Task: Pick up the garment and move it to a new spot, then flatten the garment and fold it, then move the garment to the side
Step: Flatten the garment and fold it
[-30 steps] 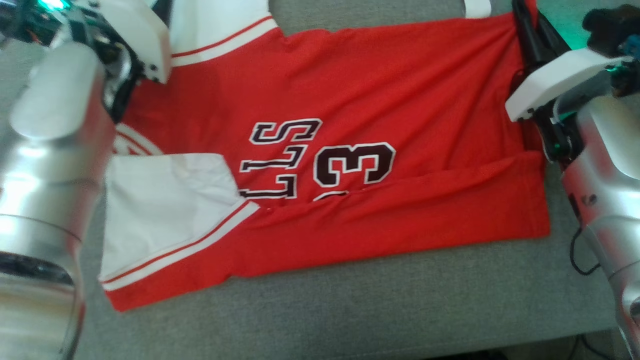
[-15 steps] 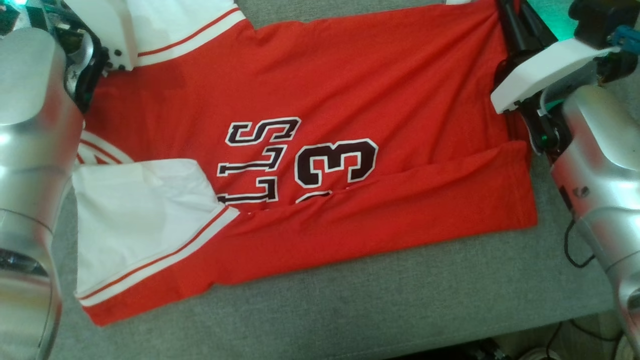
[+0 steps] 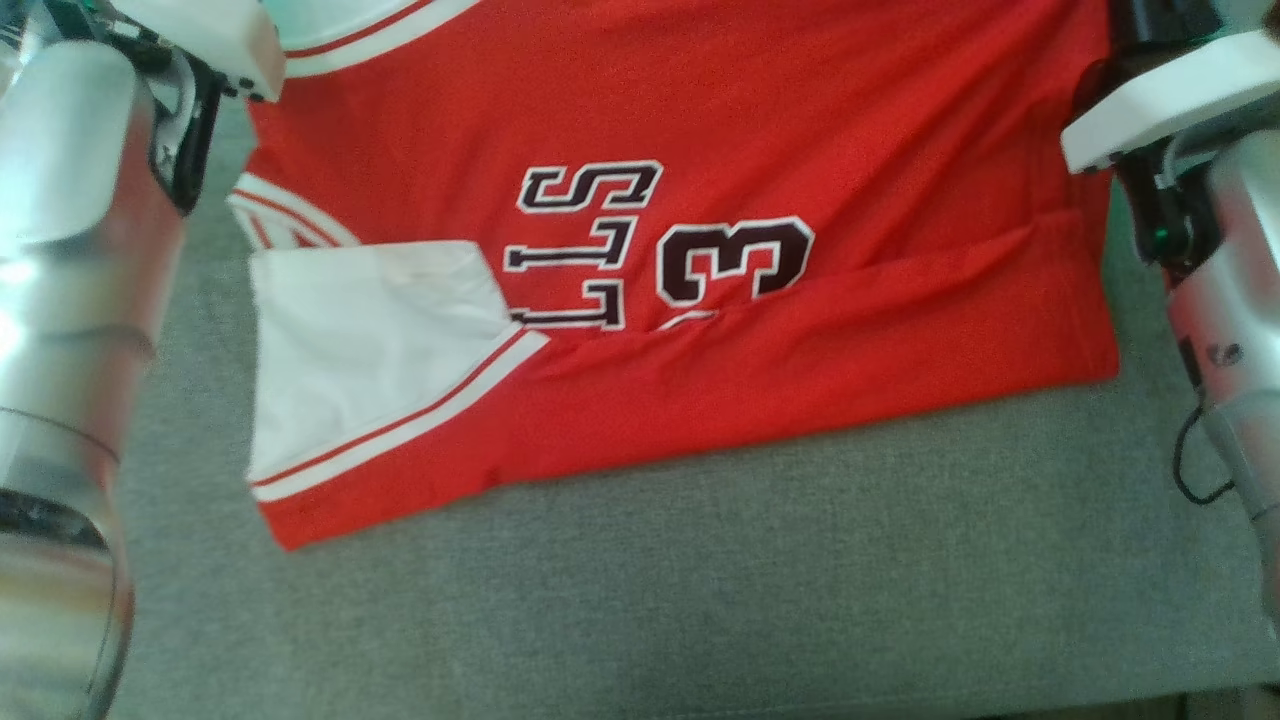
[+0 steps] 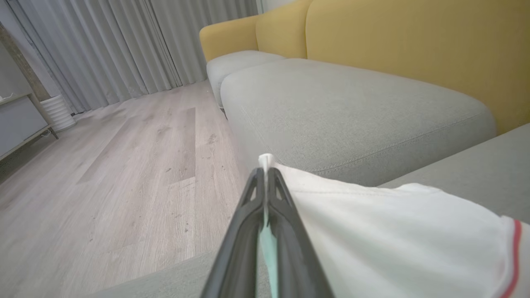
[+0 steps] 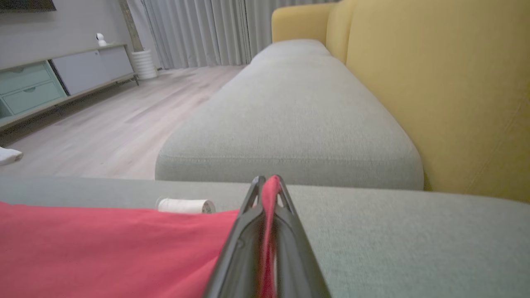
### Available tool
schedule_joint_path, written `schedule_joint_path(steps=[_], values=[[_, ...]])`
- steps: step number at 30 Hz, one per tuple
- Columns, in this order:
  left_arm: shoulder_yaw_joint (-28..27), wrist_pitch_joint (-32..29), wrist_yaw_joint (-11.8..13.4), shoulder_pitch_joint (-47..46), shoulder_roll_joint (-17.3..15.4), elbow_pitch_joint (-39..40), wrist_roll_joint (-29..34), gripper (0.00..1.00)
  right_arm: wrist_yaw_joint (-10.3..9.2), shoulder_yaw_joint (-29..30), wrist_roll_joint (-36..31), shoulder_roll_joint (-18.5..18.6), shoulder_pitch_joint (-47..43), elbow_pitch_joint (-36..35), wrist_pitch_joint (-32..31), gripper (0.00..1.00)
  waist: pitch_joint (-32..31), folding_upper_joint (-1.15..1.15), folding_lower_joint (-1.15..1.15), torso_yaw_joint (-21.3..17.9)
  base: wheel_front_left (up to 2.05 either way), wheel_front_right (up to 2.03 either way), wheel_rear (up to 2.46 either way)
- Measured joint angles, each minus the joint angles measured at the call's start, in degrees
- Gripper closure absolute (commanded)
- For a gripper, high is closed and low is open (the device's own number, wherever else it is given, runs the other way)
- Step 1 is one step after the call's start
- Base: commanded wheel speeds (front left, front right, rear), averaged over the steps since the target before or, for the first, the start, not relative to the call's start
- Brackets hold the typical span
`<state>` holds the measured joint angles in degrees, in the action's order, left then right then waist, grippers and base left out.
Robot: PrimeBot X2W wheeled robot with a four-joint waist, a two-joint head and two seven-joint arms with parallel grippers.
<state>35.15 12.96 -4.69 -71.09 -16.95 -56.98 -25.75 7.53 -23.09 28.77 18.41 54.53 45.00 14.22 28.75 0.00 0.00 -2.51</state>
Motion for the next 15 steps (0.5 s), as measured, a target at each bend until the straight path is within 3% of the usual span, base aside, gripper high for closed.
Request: schedule_joint_path(steps=[5, 11, 15], values=[[-1.2, 1.6, 0.1, 5.8, 0.8, 3.5, -1.1, 1.0, 0.0, 3.4, -2.3, 0.2, -6.7, -5.3, 0.2, 1.0, -3.4, 0.0, -0.01, 1.7, 0.0, 0.0, 0.0], [-6.0, 1.6, 0.7, 24.3, 1.8, 17.3, -1.1, 1.0, 0.0, 5.1, -2.6, 0.3, -21.7, -7.9, 0.2, 1.0, -8.5, 0.0, -0.01, 3.5, 0.0, 0.0, 0.0], [-10.6, 1.6, 1.4, 37.2, 2.4, 24.5, -1.3, 1.0, 0.01, 7.3, -2.0, 0.1, -26.5, -8.1, 0.2, 1.0, -11.6, 0.0, -0.02, 4.5, 0.0, 0.0, 0.0]])
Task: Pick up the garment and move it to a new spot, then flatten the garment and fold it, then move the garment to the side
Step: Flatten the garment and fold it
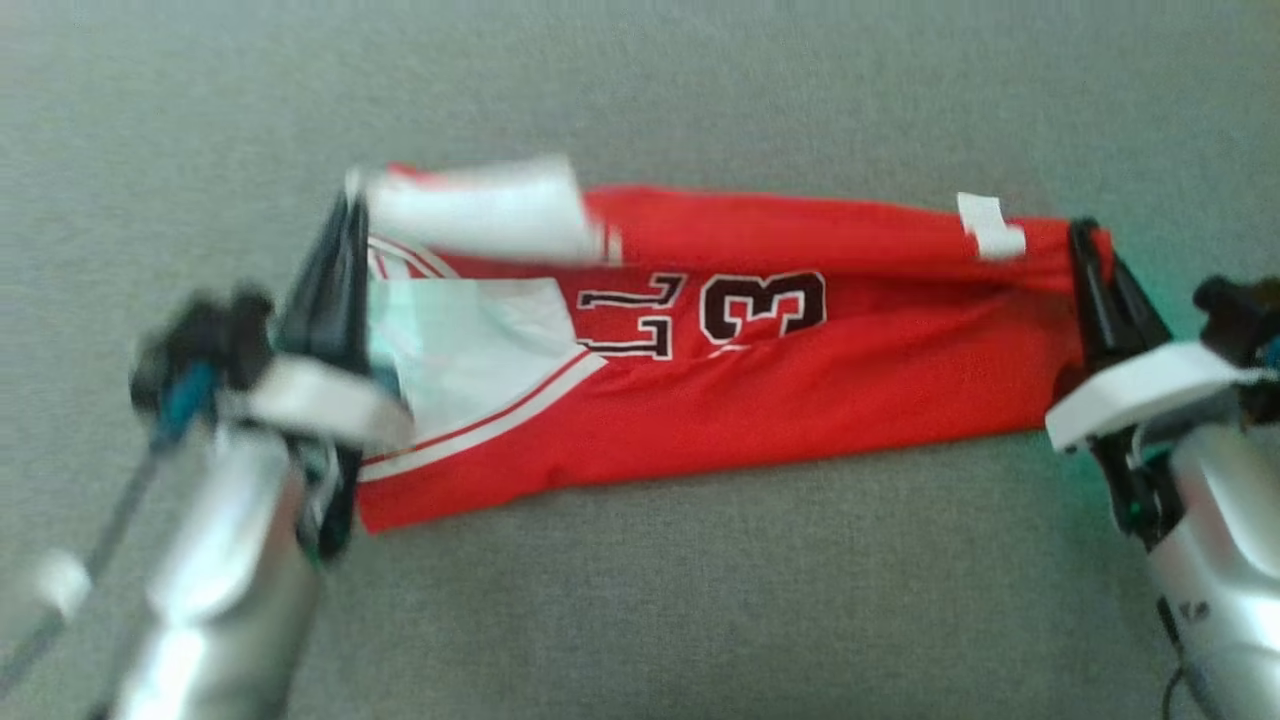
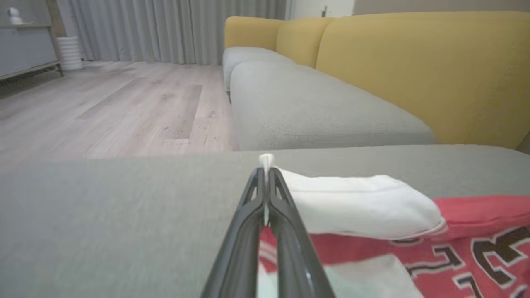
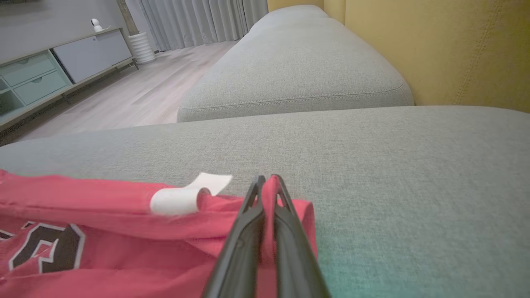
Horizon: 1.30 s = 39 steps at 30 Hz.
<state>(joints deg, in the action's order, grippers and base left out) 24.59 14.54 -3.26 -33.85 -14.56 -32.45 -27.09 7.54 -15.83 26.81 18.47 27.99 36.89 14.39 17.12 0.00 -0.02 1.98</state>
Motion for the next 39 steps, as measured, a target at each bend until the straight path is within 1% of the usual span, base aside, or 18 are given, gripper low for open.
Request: schedule_joint_path(steps=[3, 4, 5, 6, 7, 8, 12, 13, 14, 15, 16, 20, 24, 30, 34, 39], values=[[-2.7, 0.0, 0.3, 7.6, 1.3, 3.1, 0.4, 1.0, -0.01, 1.3, 0.0, -0.9, -2.1, 0.1, 0.0, 1.0, -1.9, 0.0, 0.0, 0.7, 0.0, 0.0, 0.0], [-3.7, 0.0, 0.3, 9.7, 1.9, 3.8, 0.5, 1.0, -0.01, 1.3, 0.1, -1.2, -2.7, 0.4, 0.0, 0.76, -2.4, 0.0, 0.0, 1.0, 0.0, 0.0, 0.0], [-4.3, 0.0, 0.1, 11.4, 2.6, 3.9, 0.5, 1.0, -0.01, 1.3, 0.3, -1.6, -3.2, 0.9, 0.0, 0.31, -2.9, 0.0, 0.0, 1.3, 0.0, 0.0, 0.0], [-4.4, 0.0, -0.1, 12.9, 3.2, 3.6, 0.5, 0.87, -0.01, 1.4, 0.4, -2.0, -3.8, 1.1, 0.0, 0.0, -3.3, 0.0, 0.0, 1.5, 0.0, 0.0, 0.0], [-4.8, 0.0, -0.3, 14.3, 3.9, 3.5, 0.8, 0.24, 0.0, 1.5, 0.4, -2.2, -4.3, 1.3, 0.0, 0.0, -3.7, 0.0, 0.01, 1.8, 0.0, 0.0, 0.0], [-5.6, 0.0, -0.3, 15.4, 4.5, 3.5, 1.5, 0.0, -0.01, 1.7, 0.4, -2.4, -4.6, 1.5, 0.0, 0.0, -4.1, 0.0, 0.0, 1.9, 0.0, 0.0, 0.0], [-10.2, 0.0, 0.0, 17.9, 6.4, 4.5, 4.6, 0.0, -0.01, 5.5, -2.4, -3.7, -5.3, -0.3, 0.0, 0.0, -5.4, 0.0, 0.01, 2.2, 0.0, 0.0, 0.0], [-10.2, 0.0, 0.0, 17.9, 6.4, 4.5, 4.6, 0.0, -0.01, 5.5, -2.4, -3.7, -5.3, -0.3, 0.0, 0.0, -5.4, 0.0, 0.01, 2.2, 0.0, 0.0, 0.0], [-11.4, 0.0, 0.3, 18.3, 6.8, 5.4, 5.8, 0.0, -0.01, 7.0, -3.6, -4.3, -5.5, -1.3, 0.0, 0.0, -5.8, 0.0, 0.01, 2.2, 0.0, 0.0, 0.0], [-13.4, 0.0, 0.6, 19.4, 7.7, 7.7, 8.5, 0.0, 0.0, 9.9, -6.3, -5.7, -6.2, -3.3, 0.0, 0.0, -6.5, 0.0, 0.02, 2.1, 0.0, 0.0, 0.0], [-14.3, 0.0, 0.8, 20.0, 8.3, 8.9, 9.7, 0.0, 0.0, 11.3, -7.7, -6.7, -6.9, -4.2, 0.0, 0.0, -6.9, 0.0, 0.02, 2.1, 0.0, 0.0, 0.0], [-16.9, 0.0, 0.7, 24.0, 10.3, 13.3, 14.1, 0.0, -0.01, 14.8, -12.9, -10.5, -11.3, -6.4, 0.0, 0.0, -8.6, 0.0, 0.01, 1.7, 0.0, 0.0, 0.0], [-17.8, 0.0, 0.7, 28.1, 11.3, 15.8, 17.0, 0.0, -0.01, 16.2, -16.2, -13.0, -14.7, -6.6, 0.0, 0.0, -10.1, 0.0, 0.01, 1.2, 0.0, 0.0, 0.0], [-17.8, 0.0, 0.2, 31.1, 11.7, 16.2, 18.0, 0.0, -0.01, 16.8, -18.5, -14.3, -16.2, -6.4, 0.0, 0.0, -11.4, 0.0, 0.01, 1.0, 0.0, 0.0, 0.0], [-16.9, 0.0, 0.2, 31.2, 11.7, 16.1, 16.9, 0.0, -0.01, 18.7, -19.9, -14.3, -15.7, -3.7, 0.0, 0.0, -10.6, 0.0, 0.02, 1.3, 0.0, 0.0, 0.0], [-15.1, 0.0, 0.3, 30.6, 11.7, 15.5, 15.2, 0.0, -0.01, 21.0, -21.9, -13.7, -11.6, 4.3, 0.0, 0.0, -8.4, 0.0, 0.03, 2.0, 0.0, 0.0, 0.0]])
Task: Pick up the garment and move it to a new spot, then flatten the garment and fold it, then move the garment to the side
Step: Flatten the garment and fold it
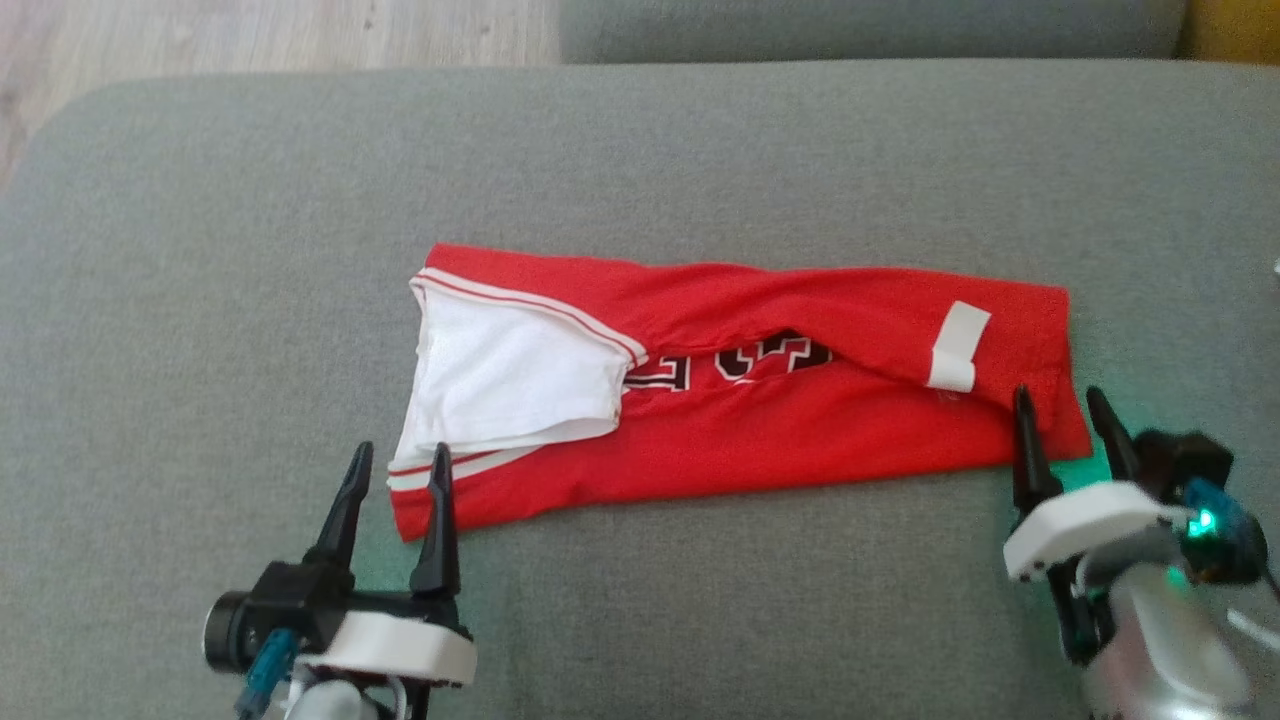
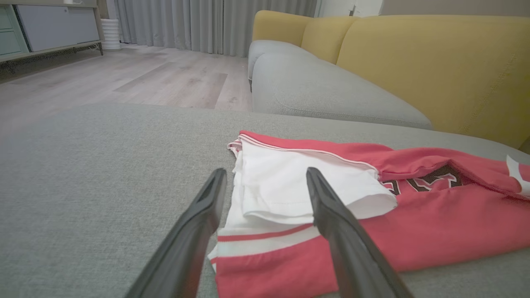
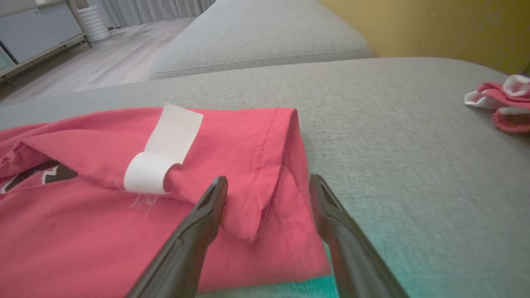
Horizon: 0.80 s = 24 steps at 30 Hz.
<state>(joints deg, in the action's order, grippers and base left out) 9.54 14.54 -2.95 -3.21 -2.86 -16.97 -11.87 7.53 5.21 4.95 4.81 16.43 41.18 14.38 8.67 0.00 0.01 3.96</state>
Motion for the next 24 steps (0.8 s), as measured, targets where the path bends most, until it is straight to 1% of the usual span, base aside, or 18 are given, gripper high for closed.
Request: schedule_joint_path(steps=[4, 8, 9, 10, 14, 18, 19, 21, 24], values=[[1.5, 0.0, 0.5, -1.4, 0.0, -0.4, -0.3, 0.0, 0.01, 0.7, -0.5, 0.9, 5.3, 6.6, -0.1, 0.0, 1.6, 0.0, 0.01, 1.0, 0.0, 0.0, 0.0], [2.0, 0.0, 0.7, -1.8, 0.1, -1.0, -0.9, 0.0, 0.01, 2.8, -0.8, 1.4, 7.4, 12.7, -0.7, 0.0, 2.3, 0.0, 0.0, 2.3, 0.0, 0.0, 0.0], [2.0, 0.0, 0.7, -1.8, 0.1, -1.1, -0.9, 0.0, 0.01, 3.1, -0.4, 1.4, 7.9, 13.6, -0.8, 0.55, 2.2, 0.0, 0.0, 2.4, 0.0, 0.0, 0.0], [2.0, 0.0, 0.7, -1.8, 0.1, -1.1, -0.9, 0.0, 0.01, 3.3, 0.3, 1.4, 8.3, 14.5, -0.8, 1.0, 2.1, 0.0, 0.0, 2.4, 0.0, 0.0, 0.0], [1.8, 0.0, 0.7, -1.8, 0.1, -1.3, -0.9, 0.0, 0.01, 3.5, 1.9, 1.9, 8.8, 16.0, -0.5, 1.0, 1.3, 0.0, -0.01, 2.3, 0.0, 0.0, 0.0], [1.7, 0.0, 0.6, -1.7, 0.1, -1.3, -0.9, 0.0, 0.02, 4.9, 3.3, 3.8, 8.5, 14.6, -0.2, 1.0, 0.4, 0.0, 0.0, 2.1, 0.0, 0.0, 0.0], [1.8, 0.0, 0.5, -1.7, 0.1, -1.4, -0.9, 0.0, 0.01, 5.0, 4.5, 5.1, 7.9, 9.9, -0.2, 1.0, -0.1, 0.0, 0.0, 2.3, 0.0, 0.0, 0.0], [1.9, 0.0, 0.4, -1.6, 0.1, -1.5, -1.0, 0.0, 0.01, 2.9, 6.2, 5.2, 7.5, 2.5, -0.2, 1.0, -0.4, 0.0, 0.0, 2.7, 0.0, 0.0, 0.0], [2.2, 0.0, 0.4, -1.5, 0.1, -1.6, -1.5, 0.0, 0.01, -5.0, 10.0, 4.5, 7.5, -7.6, -0.2, 1.0, -0.8, 0.0, 0.0, 3.5, 0.0, 0.0, 0.0]])
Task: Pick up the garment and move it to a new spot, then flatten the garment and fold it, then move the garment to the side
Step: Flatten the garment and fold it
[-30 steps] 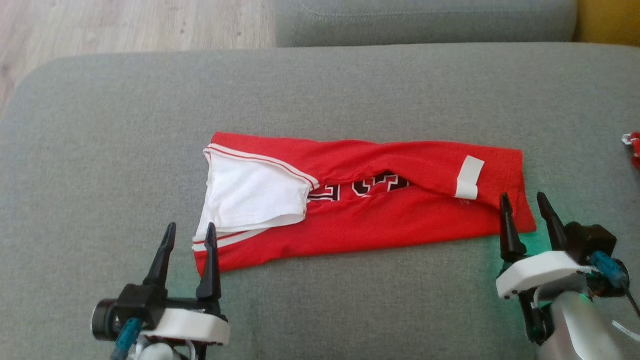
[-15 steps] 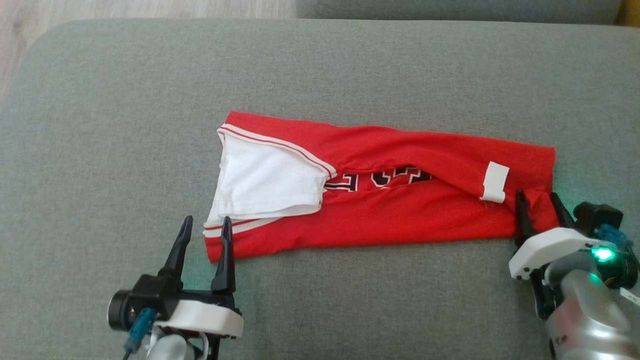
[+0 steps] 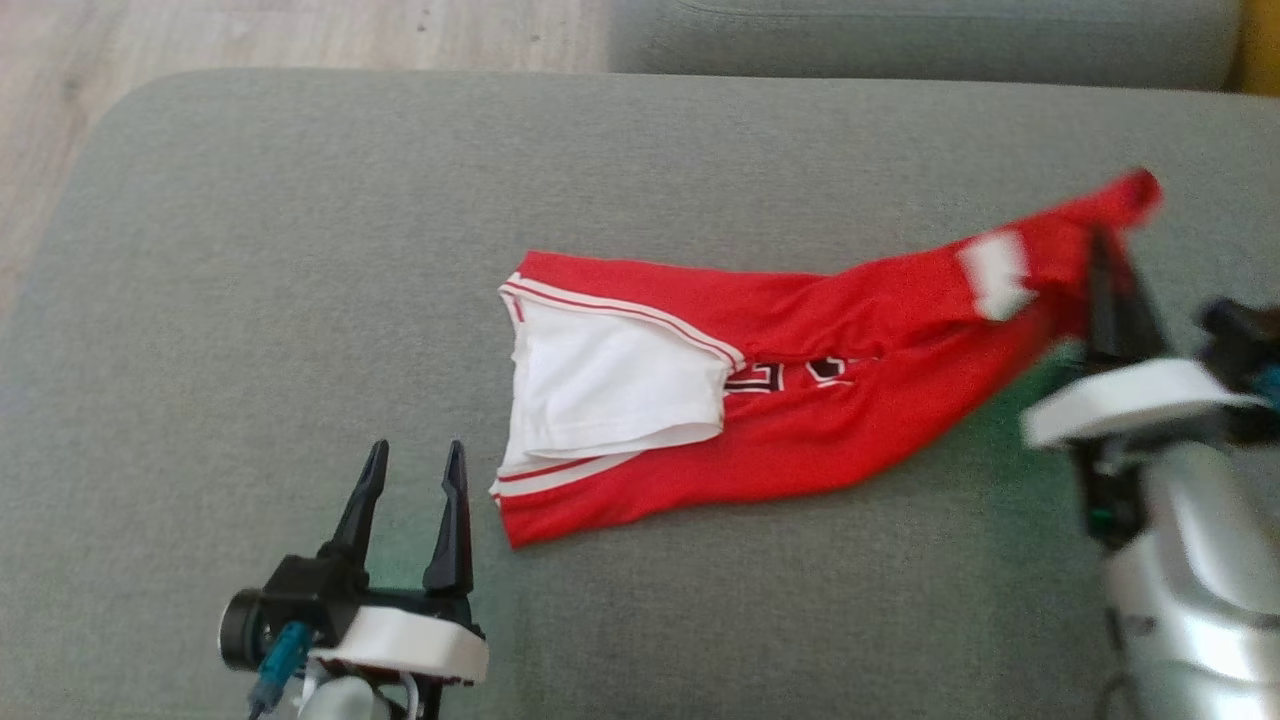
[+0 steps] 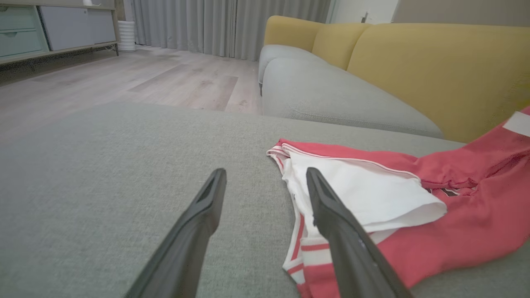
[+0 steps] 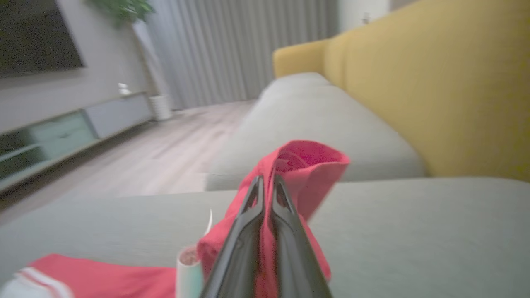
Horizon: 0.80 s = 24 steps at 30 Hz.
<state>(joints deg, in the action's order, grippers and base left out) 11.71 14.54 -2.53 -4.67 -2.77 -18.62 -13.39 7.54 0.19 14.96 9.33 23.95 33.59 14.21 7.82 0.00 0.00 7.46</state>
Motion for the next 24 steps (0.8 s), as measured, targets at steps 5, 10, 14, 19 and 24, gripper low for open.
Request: schedule_joint_path(steps=[5, 10, 14, 19, 24], values=[[1.1, 0.0, 0.0, 0.4, 0.0, -1.0, -0.8, 0.0, 0.0, -16.5, 6.9, -1.6, -0.1, -8.3, 0.2, 1.0, -0.5, 0.0, 0.0, 2.4, 0.0, 0.0, 0.0], [2.1, 0.0, 0.0, 0.4, 0.0, -1.3, -0.8, 0.0, 0.0, -27.8, 10.6, -2.2, 0.3, -7.8, -0.7, 1.0, -0.5, 0.0, 0.0, 6.1, 0.0, 0.0, 0.0], [3.5, 0.0, 0.0, 0.4, 0.0, -1.5, -0.9, 0.0, 0.0, -32.8, 12.1, -3.8, 2.6, -3.7, -1.1, 1.0, -0.2, 0.0, 0.0, 9.4, 0.0, 0.0, 0.0], [4.5, 0.0, 0.1, 0.4, 0.0, -1.9, -1.3, 0.0, 0.0, -36.8, 16.2, -5.1, 6.3, 0.0, -0.5, 0.0, 0.4, 0.0, 0.0, 12.5, 0.0, 0.0, 0.0], [3.3, 0.0, 0.6, 0.4, 0.0, -2.4, -1.3, 0.0, 0.0, -35.7, 17.5, -5.4, 7.3, 1.8, 0.0, 0.0, 0.3, 0.0, 0.0, 10.9, 0.0, 0.0, 0.0]])
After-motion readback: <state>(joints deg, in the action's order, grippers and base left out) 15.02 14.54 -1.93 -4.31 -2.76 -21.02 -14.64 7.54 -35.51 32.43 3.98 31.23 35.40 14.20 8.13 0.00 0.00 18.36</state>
